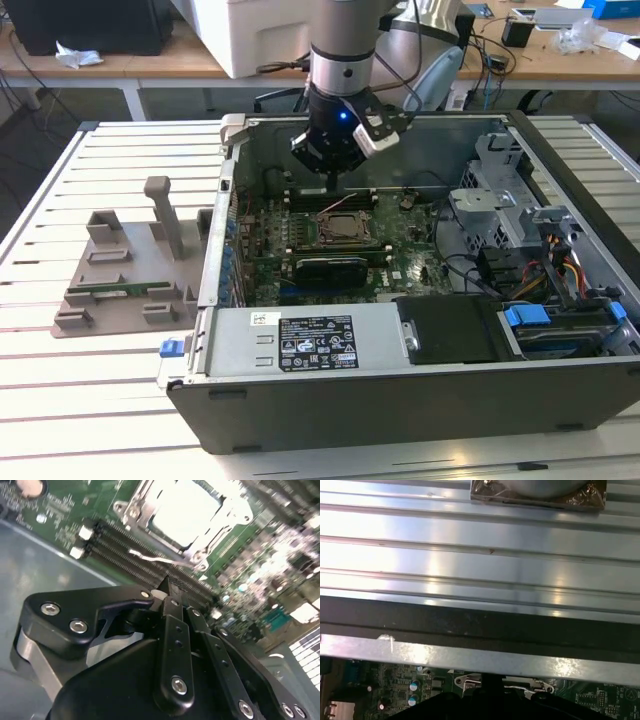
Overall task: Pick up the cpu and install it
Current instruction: 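Install the first cpu locking lever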
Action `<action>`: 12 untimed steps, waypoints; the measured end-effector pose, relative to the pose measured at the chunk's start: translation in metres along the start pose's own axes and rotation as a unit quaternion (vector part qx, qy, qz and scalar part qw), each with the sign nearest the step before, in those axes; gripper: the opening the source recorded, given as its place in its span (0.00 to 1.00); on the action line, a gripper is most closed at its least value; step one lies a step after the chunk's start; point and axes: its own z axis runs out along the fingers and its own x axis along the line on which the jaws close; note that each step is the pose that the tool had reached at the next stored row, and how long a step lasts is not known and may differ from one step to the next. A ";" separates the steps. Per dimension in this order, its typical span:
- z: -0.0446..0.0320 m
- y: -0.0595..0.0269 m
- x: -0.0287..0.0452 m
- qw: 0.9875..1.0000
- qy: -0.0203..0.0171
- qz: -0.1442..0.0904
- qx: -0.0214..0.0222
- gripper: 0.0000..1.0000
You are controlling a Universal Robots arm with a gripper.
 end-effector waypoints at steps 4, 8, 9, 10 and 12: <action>0.0002 0.0000 0.0000 1.000 -0.001 0.000 -0.011 0.11; 0.0020 -0.0029 0.0003 1.000 -0.001 0.000 -0.011 0.11; 0.0027 -0.0041 0.0004 1.000 -0.001 0.000 -0.011 0.11; 0.0032 -0.0052 0.0005 1.000 -0.001 0.000 -0.011 0.11; 0.0052 -0.0083 0.0007 1.000 -0.001 0.000 -0.011 0.11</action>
